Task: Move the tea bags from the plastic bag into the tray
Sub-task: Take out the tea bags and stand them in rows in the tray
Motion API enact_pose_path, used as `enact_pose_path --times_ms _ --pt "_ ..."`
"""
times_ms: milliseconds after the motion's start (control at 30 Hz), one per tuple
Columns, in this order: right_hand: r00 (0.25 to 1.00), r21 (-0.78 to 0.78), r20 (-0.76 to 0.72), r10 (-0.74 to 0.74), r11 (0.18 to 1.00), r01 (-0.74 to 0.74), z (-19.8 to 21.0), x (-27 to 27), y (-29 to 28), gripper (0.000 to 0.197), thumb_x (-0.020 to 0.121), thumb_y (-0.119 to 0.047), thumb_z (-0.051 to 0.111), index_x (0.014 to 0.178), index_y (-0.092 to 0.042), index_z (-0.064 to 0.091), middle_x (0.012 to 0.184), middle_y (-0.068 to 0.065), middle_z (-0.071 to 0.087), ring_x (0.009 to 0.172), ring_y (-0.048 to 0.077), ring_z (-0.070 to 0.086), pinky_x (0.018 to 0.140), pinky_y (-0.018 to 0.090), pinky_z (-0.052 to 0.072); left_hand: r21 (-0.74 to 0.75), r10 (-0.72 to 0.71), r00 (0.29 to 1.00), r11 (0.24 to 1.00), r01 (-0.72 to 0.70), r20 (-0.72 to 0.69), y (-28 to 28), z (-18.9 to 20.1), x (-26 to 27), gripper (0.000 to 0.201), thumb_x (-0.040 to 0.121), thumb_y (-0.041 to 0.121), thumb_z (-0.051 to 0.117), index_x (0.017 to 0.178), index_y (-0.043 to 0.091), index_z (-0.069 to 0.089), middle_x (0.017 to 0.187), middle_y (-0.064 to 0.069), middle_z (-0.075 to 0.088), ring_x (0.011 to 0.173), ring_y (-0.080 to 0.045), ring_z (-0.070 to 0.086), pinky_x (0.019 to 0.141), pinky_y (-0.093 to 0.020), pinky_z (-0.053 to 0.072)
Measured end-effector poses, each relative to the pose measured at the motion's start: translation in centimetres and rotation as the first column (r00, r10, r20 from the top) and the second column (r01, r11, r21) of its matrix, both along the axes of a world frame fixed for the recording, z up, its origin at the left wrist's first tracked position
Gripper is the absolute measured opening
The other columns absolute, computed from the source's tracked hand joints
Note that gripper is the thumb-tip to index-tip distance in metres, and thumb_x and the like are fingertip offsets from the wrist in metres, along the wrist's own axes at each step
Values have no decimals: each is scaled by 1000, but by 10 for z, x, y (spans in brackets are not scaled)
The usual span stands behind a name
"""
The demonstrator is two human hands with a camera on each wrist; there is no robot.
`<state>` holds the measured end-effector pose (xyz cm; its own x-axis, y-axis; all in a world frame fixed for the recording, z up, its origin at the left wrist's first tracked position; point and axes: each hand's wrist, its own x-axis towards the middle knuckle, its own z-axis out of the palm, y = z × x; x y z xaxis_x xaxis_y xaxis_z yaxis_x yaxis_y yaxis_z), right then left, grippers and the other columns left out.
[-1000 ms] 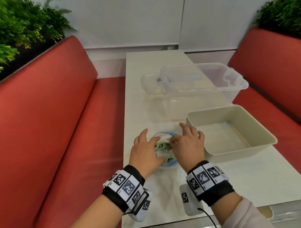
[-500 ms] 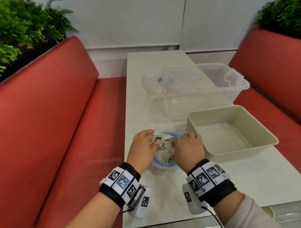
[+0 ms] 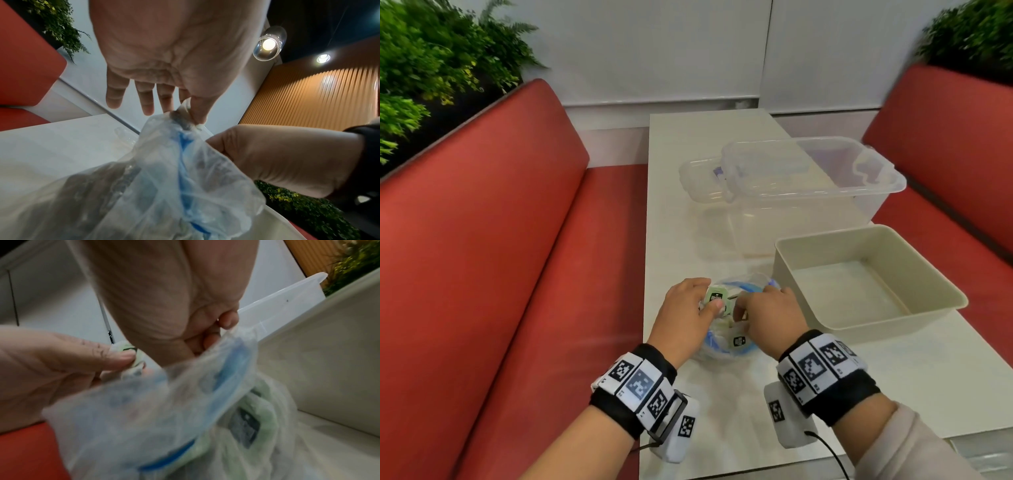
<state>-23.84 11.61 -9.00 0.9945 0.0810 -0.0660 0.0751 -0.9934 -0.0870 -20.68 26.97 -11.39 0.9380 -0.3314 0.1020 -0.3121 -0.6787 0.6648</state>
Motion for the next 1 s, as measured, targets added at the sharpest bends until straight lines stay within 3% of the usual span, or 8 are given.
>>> enact_pose_path --times_ms 233,400,467,600,700,800,900,1000 --pt "999 275 47 3 961 -16 33 9 -12 11 86 -29 57 91 -30 48 88 -7 67 91 15 55 78 29 17 -125 -117 991 984 124 60 2 32 -4 26 91 28 57 115 22 65 130 13 54 123 -4 42 106 -23 30" --pt "999 352 8 47 935 -47 58 13 -16 17 84 -26 61 90 -29 46 75 -10 66 72 5 55 90 29 30 -100 -300 954 949 298 -11 2 39 0 14 87 26 64 96 23 74 133 12 54 122 -1 46 106 -24 33" --pt "998 412 7 59 909 -56 66 12 -17 17 84 -31 64 90 -28 48 70 -12 64 66 -3 52 82 23 34 -125 -340 939 935 331 -52 3 38 1 10 85 28 66 86 24 75 131 12 55 119 -1 49 104 -26 36" --pt "996 541 -50 73 840 -35 81 9 -18 22 79 -27 71 88 -25 51 73 -9 65 57 -2 54 57 13 40 -267 -372 924 902 339 -84 0 39 0 11 80 30 67 74 23 74 100 11 67 95 -5 62 89 -30 48" --pt "996 626 -63 67 780 -12 85 9 -21 25 75 -18 75 88 -22 55 71 -6 66 53 -2 55 58 14 44 -325 -338 940 895 305 -52 -3 41 0 9 82 17 69 74 19 74 79 9 66 74 -7 62 74 -26 51" --pt "1000 656 -4 7 755 -2 82 12 -29 29 72 -15 77 89 -28 57 76 -10 66 52 -6 51 57 11 38 -405 -321 946 872 275 -49 -7 43 0 12 82 11 68 77 21 71 73 10 65 67 -7 61 65 -19 50" --pt "997 661 28 -68 749 32 76 14 -40 16 81 -27 71 91 -30 59 79 -14 62 60 -7 51 63 16 37 -478 -279 960 848 229 -36 -12 42 3 8 78 26 70 72 23 68 71 7 63 68 -12 60 64 -26 50" --pt "990 764 20 -140 641 75 72 13 -52 8 83 -19 68 83 -24 61 68 -11 65 56 -6 55 62 17 40 -517 -247 968 834 192 -38 -20 41 5 28 74 45 64 75 17 68 75 -6 63 72 -23 59 69 -39 50"
